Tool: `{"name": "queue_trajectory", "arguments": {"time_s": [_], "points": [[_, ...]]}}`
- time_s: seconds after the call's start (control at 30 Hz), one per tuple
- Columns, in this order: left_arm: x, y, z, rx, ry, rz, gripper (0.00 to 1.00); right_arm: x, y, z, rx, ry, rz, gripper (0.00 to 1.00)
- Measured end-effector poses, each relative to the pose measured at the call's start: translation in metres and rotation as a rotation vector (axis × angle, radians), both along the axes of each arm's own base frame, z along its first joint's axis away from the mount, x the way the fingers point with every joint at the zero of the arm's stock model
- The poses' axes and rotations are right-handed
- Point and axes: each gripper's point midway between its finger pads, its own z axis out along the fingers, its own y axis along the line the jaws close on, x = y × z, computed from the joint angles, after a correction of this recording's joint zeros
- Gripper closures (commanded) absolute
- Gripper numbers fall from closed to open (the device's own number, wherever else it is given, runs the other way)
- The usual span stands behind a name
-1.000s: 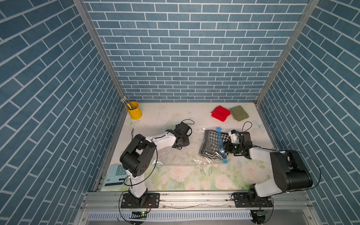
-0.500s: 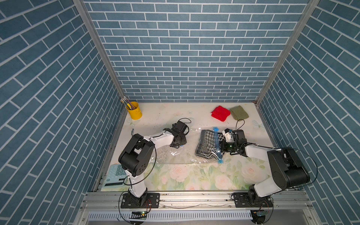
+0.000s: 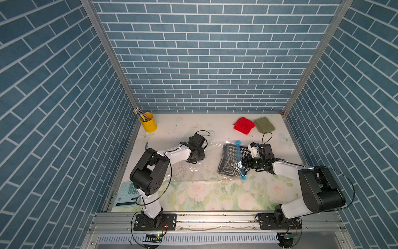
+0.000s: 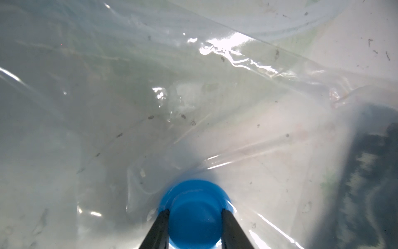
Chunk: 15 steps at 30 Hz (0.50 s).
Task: Take the scarf out of the vacuum bag
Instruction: Take out the scarf from the vacuum bag.
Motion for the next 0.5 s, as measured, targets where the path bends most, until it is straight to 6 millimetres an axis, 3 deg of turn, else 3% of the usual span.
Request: {"name": "queue_trajectory", "arguments": {"time_s": [0.2,0.5], "points": [[0.0,0.001,0.0,-0.001,0.0,0.002,0.96,-0.001,-0.006,0.002,0.018,-0.003,-0.016,1.0],[0.003,0.006,0.0,0.008,-0.005,0.017,0.96,-0.002,0.007,0.006,0.088,-0.012,0.037,1.0]]}}
